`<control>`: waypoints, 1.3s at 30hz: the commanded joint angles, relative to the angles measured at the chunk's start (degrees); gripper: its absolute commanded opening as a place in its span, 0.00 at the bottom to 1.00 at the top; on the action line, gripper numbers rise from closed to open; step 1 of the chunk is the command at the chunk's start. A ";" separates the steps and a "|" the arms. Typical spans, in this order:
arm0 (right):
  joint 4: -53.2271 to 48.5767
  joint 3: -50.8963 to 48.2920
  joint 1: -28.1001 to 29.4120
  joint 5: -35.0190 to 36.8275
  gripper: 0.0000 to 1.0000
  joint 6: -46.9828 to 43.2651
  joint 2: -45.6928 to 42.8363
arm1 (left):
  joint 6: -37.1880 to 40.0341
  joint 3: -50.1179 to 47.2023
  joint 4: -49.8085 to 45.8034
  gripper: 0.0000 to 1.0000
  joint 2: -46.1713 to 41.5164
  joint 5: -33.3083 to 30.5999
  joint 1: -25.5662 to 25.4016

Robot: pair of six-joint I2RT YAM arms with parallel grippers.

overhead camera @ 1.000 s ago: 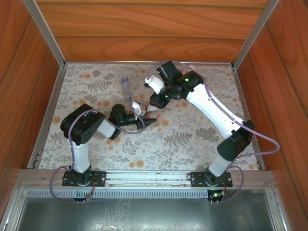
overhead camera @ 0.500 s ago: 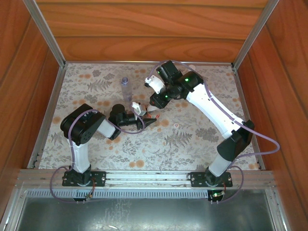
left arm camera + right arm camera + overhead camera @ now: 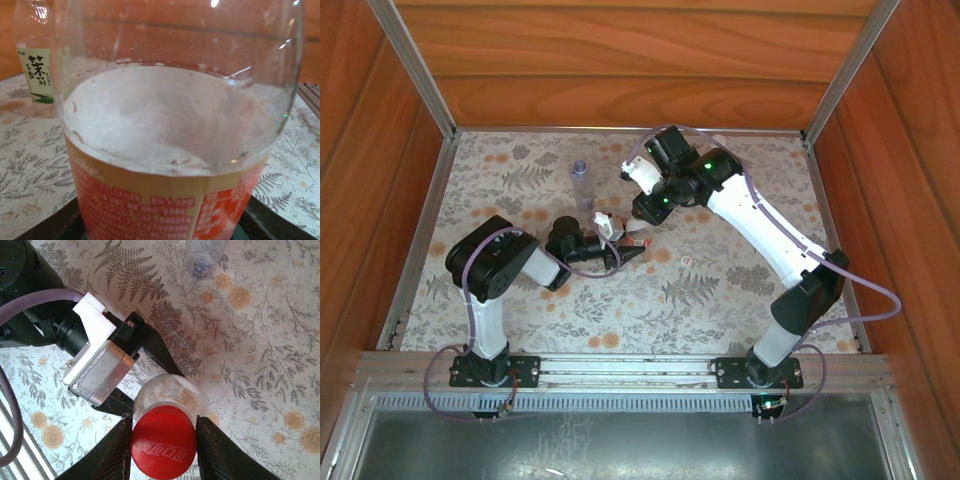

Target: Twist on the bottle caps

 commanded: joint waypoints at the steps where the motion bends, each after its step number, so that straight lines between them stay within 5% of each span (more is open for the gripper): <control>1: -0.84 1.41 -0.02 0.37 0.38 0.69 -0.23 | -0.53 -1.43 -6.93 0.56 2.71 0.99 0.47; 24: 0.51 -1.09 1.98 7.81 0.36 0.64 0.04 | -3.90 0.28 -6.93 0.55 2.62 -2.79 0.33; 39: -1.86 1.47 2.43 11.85 0.34 14.44 1.43 | 1.99 -2.31 -6.87 0.55 -2.58 -21.77 -2.99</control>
